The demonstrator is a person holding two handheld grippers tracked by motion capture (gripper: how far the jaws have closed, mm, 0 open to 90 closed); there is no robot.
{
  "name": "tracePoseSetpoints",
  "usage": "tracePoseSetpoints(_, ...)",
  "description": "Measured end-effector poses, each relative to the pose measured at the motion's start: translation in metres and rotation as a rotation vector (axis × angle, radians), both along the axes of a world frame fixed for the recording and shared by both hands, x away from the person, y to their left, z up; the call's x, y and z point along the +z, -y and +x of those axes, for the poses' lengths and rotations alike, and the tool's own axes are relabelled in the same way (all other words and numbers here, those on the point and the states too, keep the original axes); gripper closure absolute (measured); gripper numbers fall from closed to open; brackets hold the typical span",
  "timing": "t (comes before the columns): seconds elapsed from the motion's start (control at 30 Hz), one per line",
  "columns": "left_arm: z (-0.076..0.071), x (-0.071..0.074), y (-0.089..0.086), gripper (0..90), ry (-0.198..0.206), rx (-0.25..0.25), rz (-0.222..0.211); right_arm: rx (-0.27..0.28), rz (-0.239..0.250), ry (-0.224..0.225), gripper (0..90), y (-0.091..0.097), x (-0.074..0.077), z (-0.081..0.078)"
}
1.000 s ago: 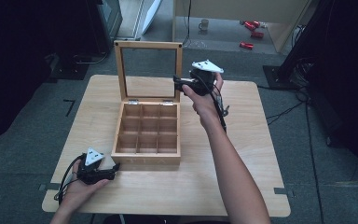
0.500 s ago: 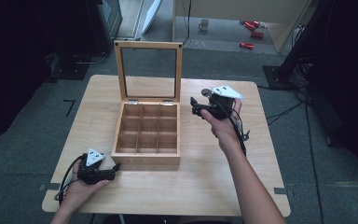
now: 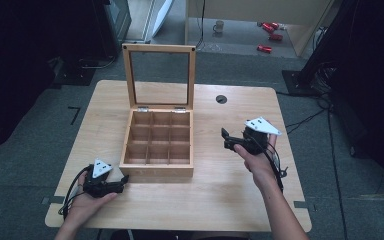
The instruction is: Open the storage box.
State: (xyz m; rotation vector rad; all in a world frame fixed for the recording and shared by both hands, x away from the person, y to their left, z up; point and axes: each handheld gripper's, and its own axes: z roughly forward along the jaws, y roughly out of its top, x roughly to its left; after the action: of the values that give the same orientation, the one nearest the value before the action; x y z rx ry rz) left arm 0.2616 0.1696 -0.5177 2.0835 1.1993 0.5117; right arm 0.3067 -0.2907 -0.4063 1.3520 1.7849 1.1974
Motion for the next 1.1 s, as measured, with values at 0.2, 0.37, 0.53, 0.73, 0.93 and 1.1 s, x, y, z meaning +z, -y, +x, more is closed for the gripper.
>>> tracePoseSetpoints(0.2, 0.0, 0.0, 0.0, 20.1, 0.0, 0.0, 0.002, -0.05, 0.003, -0.03, 6.0, 0.025, -0.022, -0.022)
tracePoseSetpoints(0.37, 0.0, 0.0, 0.0, 20.1, 0.0, 0.0, 0.002, -0.11, 0.003, -0.055, 6.6, 0.049, -0.043, -0.036)
tracePoseSetpoints(0.53, 0.0, 0.0, 0.0, 20.1, 0.0, 0.0, 0.003, -0.16, 0.015, -0.094, 6.7, 0.071, -0.062, -0.051)
tracePoseSetpoints(0.73, 0.0, 0.0, 0.0, 20.1, 0.0, 0.0, 0.003, -0.21, 0.011, -0.136, 6.8, 0.093, -0.079, -0.069)
tracePoseSetpoints(0.93, 0.0, 0.0, 0.0, 20.1, 0.001, -0.001, 0.004, -0.253, 0.006, -0.179, 6.9, 0.11, -0.095, -0.086)
tracePoseSetpoints(1.1, 0.0, 0.0, 0.0, 20.1, 0.0, 0.001, 0.002, -0.275, -0.025, -0.239, 6.9, 0.119, -0.108, -0.099)
